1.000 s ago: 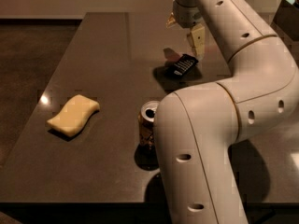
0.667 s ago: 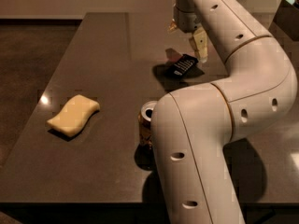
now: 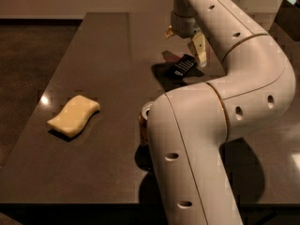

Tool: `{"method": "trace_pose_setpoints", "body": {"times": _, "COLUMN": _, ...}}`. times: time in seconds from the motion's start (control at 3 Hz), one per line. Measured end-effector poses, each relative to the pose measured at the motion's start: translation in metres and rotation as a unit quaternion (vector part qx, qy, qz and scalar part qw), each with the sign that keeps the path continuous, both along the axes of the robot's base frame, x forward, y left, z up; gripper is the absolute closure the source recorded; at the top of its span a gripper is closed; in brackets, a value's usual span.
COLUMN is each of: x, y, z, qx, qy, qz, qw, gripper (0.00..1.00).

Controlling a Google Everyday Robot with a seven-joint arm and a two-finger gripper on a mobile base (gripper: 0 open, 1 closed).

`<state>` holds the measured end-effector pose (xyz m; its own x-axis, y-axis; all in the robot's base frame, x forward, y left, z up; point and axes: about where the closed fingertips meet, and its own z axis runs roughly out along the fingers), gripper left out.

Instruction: Move rxbar chocolate near orange can

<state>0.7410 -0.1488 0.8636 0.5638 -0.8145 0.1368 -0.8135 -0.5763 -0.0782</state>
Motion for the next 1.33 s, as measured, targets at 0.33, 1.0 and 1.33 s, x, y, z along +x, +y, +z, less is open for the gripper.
{"method": "trace_pose_setpoints", "body": {"times": 0.33, "x": -0.006, "y": 0.010, "z": -0.002, "qx": 0.009, "qy": 0.013, "qz": 0.025, "qw": 0.9996, "gripper": 0.00}}
{"method": "trace_pose_setpoints", "body": {"times": 1.0, "x": -0.013, "y": 0.004, "z": -0.018, "qx": 0.003, "qy": 0.042, "qz": 0.032, "qw": 0.9986, "gripper": 0.15}}
{"method": "trace_pose_setpoints", "body": {"times": 1.33, "x": -0.017, "y": -0.001, "z": -0.023, "qx": 0.000, "qy": 0.053, "qz": 0.030, "qw": 0.9982, "gripper": 0.39}}
